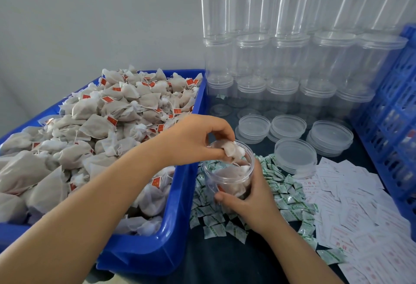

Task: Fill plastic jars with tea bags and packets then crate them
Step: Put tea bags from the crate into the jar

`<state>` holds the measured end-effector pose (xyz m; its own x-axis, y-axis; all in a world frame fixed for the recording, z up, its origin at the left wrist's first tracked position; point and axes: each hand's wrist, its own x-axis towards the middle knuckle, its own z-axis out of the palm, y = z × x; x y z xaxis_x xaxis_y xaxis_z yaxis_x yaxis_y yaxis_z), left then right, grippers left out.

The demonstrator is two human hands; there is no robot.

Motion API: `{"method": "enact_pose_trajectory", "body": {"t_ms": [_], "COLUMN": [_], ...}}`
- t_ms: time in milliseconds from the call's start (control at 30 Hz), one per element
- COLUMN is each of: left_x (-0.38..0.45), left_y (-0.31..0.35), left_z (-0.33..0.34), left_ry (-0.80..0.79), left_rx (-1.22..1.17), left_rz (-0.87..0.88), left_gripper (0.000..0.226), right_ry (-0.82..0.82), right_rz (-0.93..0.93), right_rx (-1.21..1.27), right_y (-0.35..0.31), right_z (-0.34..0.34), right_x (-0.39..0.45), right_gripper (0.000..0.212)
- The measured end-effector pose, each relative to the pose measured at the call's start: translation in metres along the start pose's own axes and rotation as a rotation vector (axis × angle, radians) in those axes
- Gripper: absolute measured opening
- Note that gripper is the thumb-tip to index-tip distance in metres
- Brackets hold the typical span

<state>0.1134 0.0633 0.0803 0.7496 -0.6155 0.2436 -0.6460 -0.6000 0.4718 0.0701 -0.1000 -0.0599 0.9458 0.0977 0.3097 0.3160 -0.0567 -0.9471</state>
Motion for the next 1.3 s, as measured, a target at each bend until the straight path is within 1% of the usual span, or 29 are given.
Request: {"method": "enact_pose_trajectory", "body": {"t_ms": [67, 133, 233, 300, 400, 467, 533, 667, 833, 1067, 1167, 1300], "left_x": [0.0, 0.0, 0.0, 0.0, 0.001, 0.002, 0.002, 0.004, 0.006, 0.008, 0.008, 0.008], "left_y": [0.001, 0.002, 0.004, 0.005, 0.007, 0.008, 0.01, 0.008, 0.007, 0.008, 0.009, 0.012], "left_z": [0.002, 0.003, 0.004, 0.005, 0.009, 0.013, 0.016, 0.018, 0.017, 0.017, 0.016, 0.018], "left_ry": [-0.015, -0.042, -0.066, -0.051, -0.041, -0.032, -0.02, -0.039, -0.149, -0.276, -0.331, -0.458], "left_rx": [0.069, 0.162, 0.293, 0.361, 0.422, 0.471, 0.518, 0.531, 0.536, 0.602, 0.596, 0.533], "left_rz": [0.059, 0.103, 0.123, 0.131, 0.14, 0.173, 0.203, 0.188, 0.136, 0.136, 0.107, 0.063], "left_gripper": [0.019, 0.016, 0.014, 0.015, 0.018, 0.018, 0.019, 0.024, 0.032, 0.042, 0.046, 0.048], "right_ry": [-0.006, -0.016, -0.018, -0.022, -0.016, -0.011, -0.012, -0.019, -0.022, -0.025, -0.026, -0.023], "right_rz": [-0.001, 0.006, 0.019, 0.009, -0.012, -0.021, -0.021, -0.024, -0.009, 0.002, -0.003, -0.01], "right_rx": [0.007, 0.009, 0.01, 0.009, 0.011, 0.011, 0.014, 0.005, -0.003, -0.007, -0.005, -0.002], "right_y": [0.002, 0.005, 0.007, 0.007, 0.005, 0.003, 0.003, 0.006, 0.006, 0.006, 0.005, 0.004], "right_z": [0.0, -0.001, -0.001, -0.001, 0.0, 0.0, 0.0, -0.001, -0.002, -0.003, -0.002, -0.002], "right_x": [0.0, 0.0, 0.0, 0.0, 0.001, 0.001, 0.001, 0.001, 0.001, -0.001, 0.0, 0.001], "right_gripper": [0.089, 0.095, 0.102, 0.099, 0.084, 0.084, 0.088, 0.092, 0.1, 0.105, 0.102, 0.094]}}
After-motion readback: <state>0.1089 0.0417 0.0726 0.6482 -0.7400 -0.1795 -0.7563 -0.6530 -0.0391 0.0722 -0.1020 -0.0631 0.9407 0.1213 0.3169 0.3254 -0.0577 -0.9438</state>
